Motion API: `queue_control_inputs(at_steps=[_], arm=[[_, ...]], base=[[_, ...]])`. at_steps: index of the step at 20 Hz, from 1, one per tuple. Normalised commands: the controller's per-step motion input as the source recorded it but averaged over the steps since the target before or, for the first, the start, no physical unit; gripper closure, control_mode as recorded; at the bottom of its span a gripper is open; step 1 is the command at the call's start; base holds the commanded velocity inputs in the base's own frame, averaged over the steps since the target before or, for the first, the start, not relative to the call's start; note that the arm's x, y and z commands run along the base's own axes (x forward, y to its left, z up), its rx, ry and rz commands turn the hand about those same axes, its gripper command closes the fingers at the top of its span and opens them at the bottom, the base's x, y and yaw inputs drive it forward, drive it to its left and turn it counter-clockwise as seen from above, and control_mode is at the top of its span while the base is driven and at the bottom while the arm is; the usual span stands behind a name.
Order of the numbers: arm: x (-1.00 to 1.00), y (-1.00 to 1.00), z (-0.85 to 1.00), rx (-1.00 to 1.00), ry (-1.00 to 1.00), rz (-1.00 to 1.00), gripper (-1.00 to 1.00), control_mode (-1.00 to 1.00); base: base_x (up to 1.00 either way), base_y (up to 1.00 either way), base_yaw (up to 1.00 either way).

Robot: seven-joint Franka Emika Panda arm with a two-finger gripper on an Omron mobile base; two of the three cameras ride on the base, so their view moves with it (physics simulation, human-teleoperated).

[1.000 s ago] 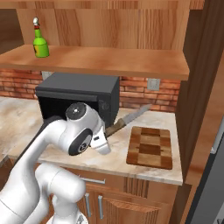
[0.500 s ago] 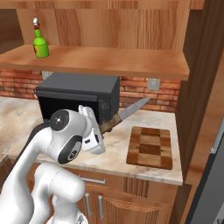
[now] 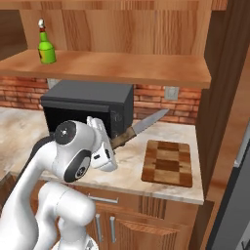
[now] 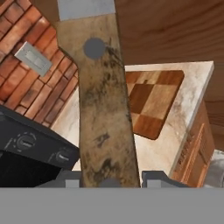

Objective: Move the cutting board and knife to the sink. Then move spray from the cabinet to the counter.

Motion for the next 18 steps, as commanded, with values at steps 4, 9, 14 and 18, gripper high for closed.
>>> queue_control_inputs(at_steps=[4, 9, 14, 18], arm=[[0.00, 0.00, 0.00, 0.00, 0.00, 0.00, 1.00, 1.00], [0.00, 0.00, 0.00, 0.00, 0.00, 0.00, 1.00, 1.00], [0.00, 0.00, 0.00, 0.00, 0.00, 0.00, 1.00, 1.00], [0.00, 0.00, 0.00, 0.00, 0.00, 0.00, 1.00, 1.00]], base=[[-0.70, 0.12, 0.06], [-0.70, 0.01, 0.31], [-0.69, -0.02, 0.60], [-0.63, -0.26, 0.75]])
